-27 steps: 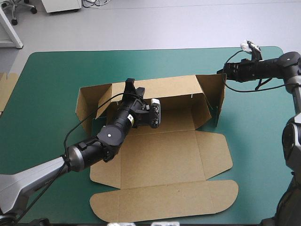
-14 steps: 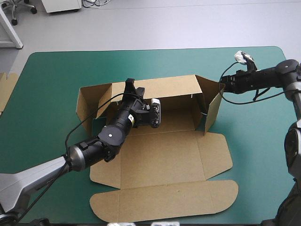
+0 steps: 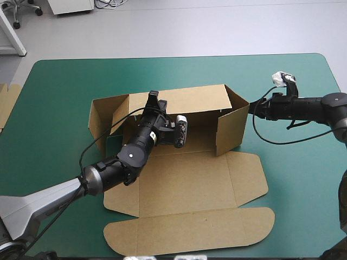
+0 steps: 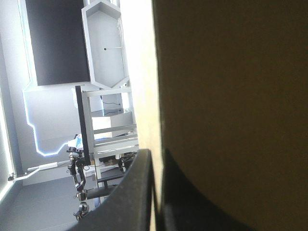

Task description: Fold the box

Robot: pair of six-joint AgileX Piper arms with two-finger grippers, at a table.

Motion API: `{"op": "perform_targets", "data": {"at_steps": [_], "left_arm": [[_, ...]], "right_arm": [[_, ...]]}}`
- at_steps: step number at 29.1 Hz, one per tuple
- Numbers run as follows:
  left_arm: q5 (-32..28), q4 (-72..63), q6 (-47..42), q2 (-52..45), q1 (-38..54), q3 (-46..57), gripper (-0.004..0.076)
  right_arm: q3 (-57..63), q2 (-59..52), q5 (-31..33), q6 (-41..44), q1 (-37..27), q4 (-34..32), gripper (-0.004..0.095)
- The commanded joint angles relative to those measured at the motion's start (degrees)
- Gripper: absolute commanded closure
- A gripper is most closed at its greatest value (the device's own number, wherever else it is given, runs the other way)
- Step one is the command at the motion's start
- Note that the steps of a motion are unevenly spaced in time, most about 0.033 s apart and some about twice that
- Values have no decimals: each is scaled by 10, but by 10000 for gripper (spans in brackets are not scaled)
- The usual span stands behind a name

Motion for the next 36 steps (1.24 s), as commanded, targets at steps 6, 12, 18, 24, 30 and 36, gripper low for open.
{"op": "perform_targets", "data": {"at_steps": [6, 12, 18, 24, 30, 36], "left_arm": [[14, 1, 0, -14, -2, -13, 734], [15, 1, 0, -14, -2, -13, 734], [15, 1, 0, -14, -2, -13, 734], [17, 1, -1, -14, -2, -13, 734], [17, 1, -9, -14, -2, -13, 734], [18, 1, -9, -14, -2, -13, 734]], "right_arm": [[70, -50, 19, -167, 8, 102, 649], [91, -50, 43, -195, 10, 90, 593], [82, -51, 25, -196, 10, 52, 578], [81, -57, 79, -165, 10, 24, 579], [81, -64, 67, -165, 30, 22, 584], [81, -91, -35, -129, 53, -47, 584]]}}
